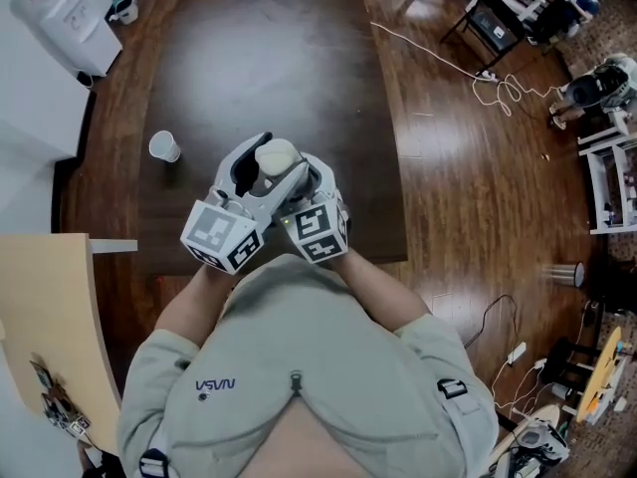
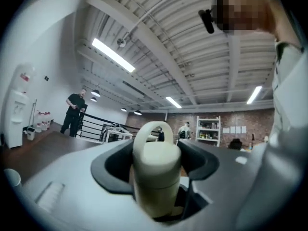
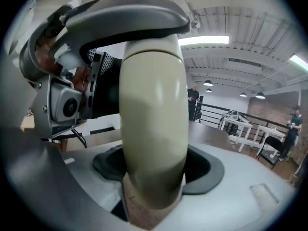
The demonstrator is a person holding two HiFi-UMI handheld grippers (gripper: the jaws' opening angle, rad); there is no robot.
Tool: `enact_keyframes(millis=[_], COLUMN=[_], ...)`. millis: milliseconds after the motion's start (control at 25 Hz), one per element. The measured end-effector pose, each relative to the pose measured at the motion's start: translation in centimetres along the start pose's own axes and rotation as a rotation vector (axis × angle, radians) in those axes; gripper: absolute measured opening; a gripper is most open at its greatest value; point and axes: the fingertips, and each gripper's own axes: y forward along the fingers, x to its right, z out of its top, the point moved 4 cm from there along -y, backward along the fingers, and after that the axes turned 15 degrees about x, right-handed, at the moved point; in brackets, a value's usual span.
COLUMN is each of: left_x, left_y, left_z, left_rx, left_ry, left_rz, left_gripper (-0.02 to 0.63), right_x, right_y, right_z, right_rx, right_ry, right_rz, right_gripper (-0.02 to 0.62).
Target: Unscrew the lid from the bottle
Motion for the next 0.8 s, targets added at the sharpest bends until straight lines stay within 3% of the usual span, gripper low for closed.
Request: enact_keyframes(millis=[280,400,480,640,800], left_x=[0.2,0.6,1.1,1.5,1.0], left_y=[-0.2,0.0,-0.1,-0.8,-1.3], left_z=[-0.5,-0.6,-0.4,1.5,3.6], left_rx=[-0.013,-0.023,-0.039,-0.05,-0.076], left_ry=[-0.006,-0.035,-0.071,-0.165,-0.291], left_rz=[-0.021,-0.106,-0.19,-0.366,-0.543], left_gripper=[0.304,0.304,0.351,0.391,0.394], right_x=[-0.2,-0.5,-0.8,-1.5,-2.9], right_y=[-0.3,-0.3,-0.5,-1.4,-3.1], right_z=[-0.6,-0.7,-0.5,0.5,2.3], right_rx=[-0.001,0.013,0.023,0.041,0.054], right_ry=[0.014,0.044,0.083,0.166,0.258], right_rz=[0.032,0.075,0.128,0.347,0.693], right_gripper=[0.305,0.304,0.304,0.304,0.304])
